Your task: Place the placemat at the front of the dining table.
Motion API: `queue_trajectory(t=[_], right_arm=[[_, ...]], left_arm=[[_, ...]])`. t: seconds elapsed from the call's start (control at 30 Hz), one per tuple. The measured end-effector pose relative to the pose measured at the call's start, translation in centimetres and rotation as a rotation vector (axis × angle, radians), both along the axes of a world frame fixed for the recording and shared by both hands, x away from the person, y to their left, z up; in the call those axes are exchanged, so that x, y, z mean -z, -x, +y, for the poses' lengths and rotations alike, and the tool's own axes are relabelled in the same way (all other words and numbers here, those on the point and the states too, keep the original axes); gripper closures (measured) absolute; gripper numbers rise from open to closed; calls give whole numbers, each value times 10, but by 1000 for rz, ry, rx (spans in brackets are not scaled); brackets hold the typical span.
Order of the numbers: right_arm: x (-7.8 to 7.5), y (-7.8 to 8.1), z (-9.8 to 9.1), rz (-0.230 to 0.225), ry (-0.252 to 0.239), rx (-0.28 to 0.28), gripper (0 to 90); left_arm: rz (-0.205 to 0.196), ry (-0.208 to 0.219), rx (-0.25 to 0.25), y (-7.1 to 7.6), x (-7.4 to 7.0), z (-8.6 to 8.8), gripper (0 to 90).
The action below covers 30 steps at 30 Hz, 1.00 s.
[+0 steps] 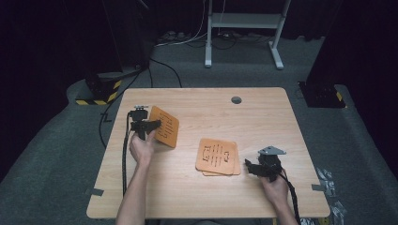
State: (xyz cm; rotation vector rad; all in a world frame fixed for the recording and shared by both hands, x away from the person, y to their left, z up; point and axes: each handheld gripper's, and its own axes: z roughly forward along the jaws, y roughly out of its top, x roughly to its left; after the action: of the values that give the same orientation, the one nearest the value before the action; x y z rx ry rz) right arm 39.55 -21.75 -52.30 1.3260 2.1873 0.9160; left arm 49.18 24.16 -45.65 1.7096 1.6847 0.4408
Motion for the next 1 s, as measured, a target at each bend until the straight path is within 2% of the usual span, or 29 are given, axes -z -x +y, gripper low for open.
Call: queue_trajectory(t=[0.07, 0.1, 0.13, 0.23, 0.4, 0.6, 0.7, 0.73, 0.87, 1.0], right_arm=[[0, 0, 0, 4, -8, 8, 259], [0, 0, 0, 4, -8, 8, 259], [0, 0, 1, 0, -9, 11, 259], [0, 0, 0, 6, 0, -2, 259], [0, 0, 0, 0, -6, 8, 259], [0, 0, 0, 4, -6, 5, 259], [0, 0, 0, 5, -6, 5, 257], [0, 0, 0, 5, -7, 5, 258], [0, 0, 0, 5, -5, 3, 257], [0, 0, 0, 6, 0, -2, 257]], left_arm=[[7, -11, 0, -1, 1, 1, 586], [11, -2, -5, -1, 2, 0, 586], [12, -14, -3, -3, 3, 1, 576], [13, -4, -13, -4, 4, 0, 573], [25, -30, -29, -8, 6, -1, 545], [25, -33, -42, -7, 5, 2, 528], [20, -16, -48, -6, 3, 2, 511], [15, -31, -41, -6, 1, 2, 507], [-9, -21, -24, -2, -5, -1, 474], [-17, -11, -15, 0, -7, -2, 465]])
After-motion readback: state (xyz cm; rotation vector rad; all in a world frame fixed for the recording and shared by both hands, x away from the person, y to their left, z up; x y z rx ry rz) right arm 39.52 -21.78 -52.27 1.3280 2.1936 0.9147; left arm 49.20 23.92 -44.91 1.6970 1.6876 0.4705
